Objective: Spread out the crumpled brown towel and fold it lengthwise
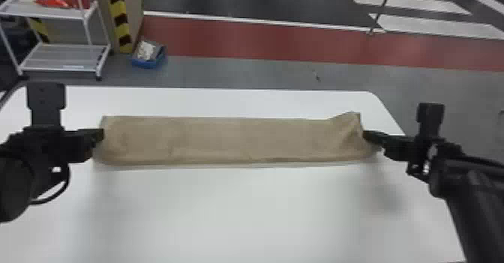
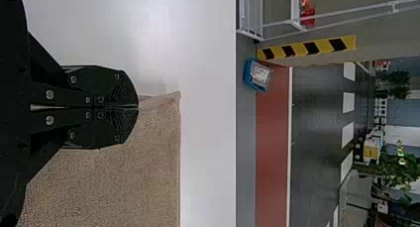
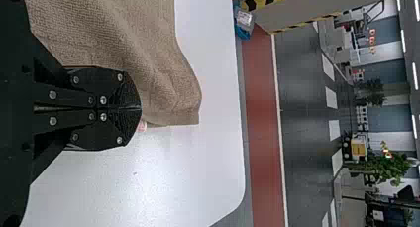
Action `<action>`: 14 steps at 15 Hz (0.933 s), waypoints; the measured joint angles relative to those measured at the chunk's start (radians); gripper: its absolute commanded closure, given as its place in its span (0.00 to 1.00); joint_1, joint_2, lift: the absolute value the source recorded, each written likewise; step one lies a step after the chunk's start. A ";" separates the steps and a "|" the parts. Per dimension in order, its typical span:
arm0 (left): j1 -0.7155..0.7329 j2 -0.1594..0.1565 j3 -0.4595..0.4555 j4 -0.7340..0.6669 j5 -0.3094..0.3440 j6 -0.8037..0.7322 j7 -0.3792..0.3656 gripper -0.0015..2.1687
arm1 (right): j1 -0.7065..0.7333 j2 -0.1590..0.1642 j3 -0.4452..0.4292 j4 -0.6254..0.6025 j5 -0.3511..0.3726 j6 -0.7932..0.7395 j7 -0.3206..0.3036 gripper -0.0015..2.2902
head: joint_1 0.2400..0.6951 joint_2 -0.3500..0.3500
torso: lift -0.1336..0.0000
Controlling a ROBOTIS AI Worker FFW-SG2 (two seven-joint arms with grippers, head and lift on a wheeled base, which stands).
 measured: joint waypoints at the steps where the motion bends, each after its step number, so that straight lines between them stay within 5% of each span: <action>1: 0.003 0.000 0.001 -0.001 0.001 0.001 0.000 0.56 | 0.002 0.000 -0.004 -0.002 -0.005 0.003 0.002 0.66 | 1.00 0.24 | 0.07; 14: 0.073 0.009 0.048 -0.096 0.016 0.048 0.012 0.56 | 0.119 -0.016 -0.119 -0.170 -0.072 -0.062 0.045 0.66 | 1.00 0.21 | 0.07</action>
